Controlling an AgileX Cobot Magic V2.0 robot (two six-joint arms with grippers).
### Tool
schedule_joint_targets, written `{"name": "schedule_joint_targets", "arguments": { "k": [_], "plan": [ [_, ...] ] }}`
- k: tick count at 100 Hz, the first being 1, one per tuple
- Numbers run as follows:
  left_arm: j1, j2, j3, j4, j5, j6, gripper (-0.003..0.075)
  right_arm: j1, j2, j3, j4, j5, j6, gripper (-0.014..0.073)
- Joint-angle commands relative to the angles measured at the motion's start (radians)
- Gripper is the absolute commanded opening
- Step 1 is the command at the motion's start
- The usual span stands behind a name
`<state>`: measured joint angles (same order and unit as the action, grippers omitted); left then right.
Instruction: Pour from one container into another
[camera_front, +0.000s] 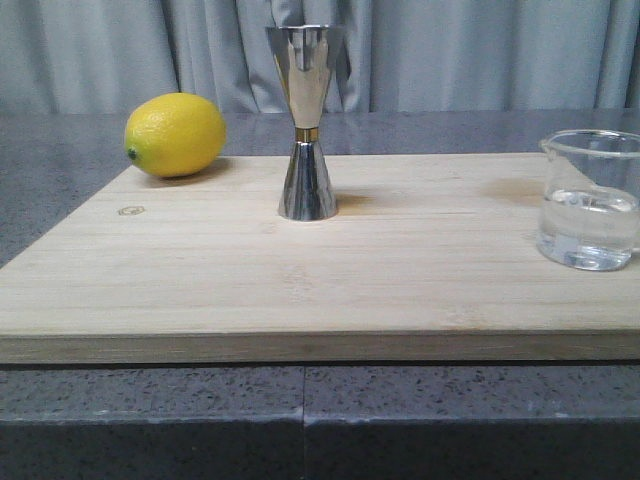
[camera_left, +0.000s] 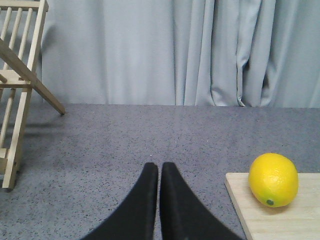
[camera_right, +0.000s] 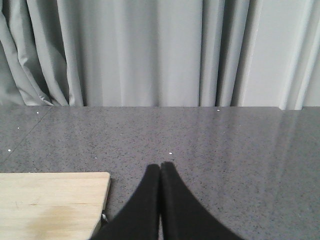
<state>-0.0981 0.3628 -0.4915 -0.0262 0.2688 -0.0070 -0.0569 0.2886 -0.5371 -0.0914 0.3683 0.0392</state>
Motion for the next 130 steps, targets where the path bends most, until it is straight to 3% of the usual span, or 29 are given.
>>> {"name": "schedule_joint_targets", "arguments": {
  "k": [1,33,41,48,59,65,72,119,130],
  "plan": [
    [0.003,0.014,-0.038,0.0,-0.08,-0.006,-0.0019,-0.006,0.021,-0.035,-0.015,-0.089,-0.014,-0.0072],
    [0.003,0.014,-0.038,0.0,-0.08,-0.006,-0.0018,-0.006,0.021,-0.035,-0.015,-0.085,-0.014,-0.0071],
    [0.003,0.016,-0.038,0.004,-0.074,-0.006,0.0002,-0.006,0.021,-0.035,-0.015,-0.075,-0.014,-0.0001],
    [0.003,0.023,-0.038,0.026,-0.069,-0.006,0.0118,-0.006,0.021,-0.035,-0.015,-0.077,-0.014,0.0148],
    [0.003,0.022,-0.038,0.04,-0.064,-0.006,0.0436,-0.006,0.021,-0.035,-0.015,-0.068,-0.014,0.0425],
    [0.003,0.022,-0.038,0.04,-0.066,-0.006,0.0576,-0.006,0.021,-0.035,-0.015,-0.06,-0.014,0.051],
    [0.003,0.022,-0.038,0.04,-0.064,-0.006,0.0643,-0.006,0.021,-0.035,-0.015,-0.058,-0.014,0.0548],
    [0.003,0.026,-0.038,-0.022,-0.068,-0.006,0.0547,-0.006,0.021,-0.035,0.021,-0.05,-0.014,0.0544],
    [0.003,0.054,-0.074,-0.001,0.026,-0.006,0.0545,-0.006,0.027,-0.058,0.021,-0.008,-0.014,0.0544]
  ]
}}
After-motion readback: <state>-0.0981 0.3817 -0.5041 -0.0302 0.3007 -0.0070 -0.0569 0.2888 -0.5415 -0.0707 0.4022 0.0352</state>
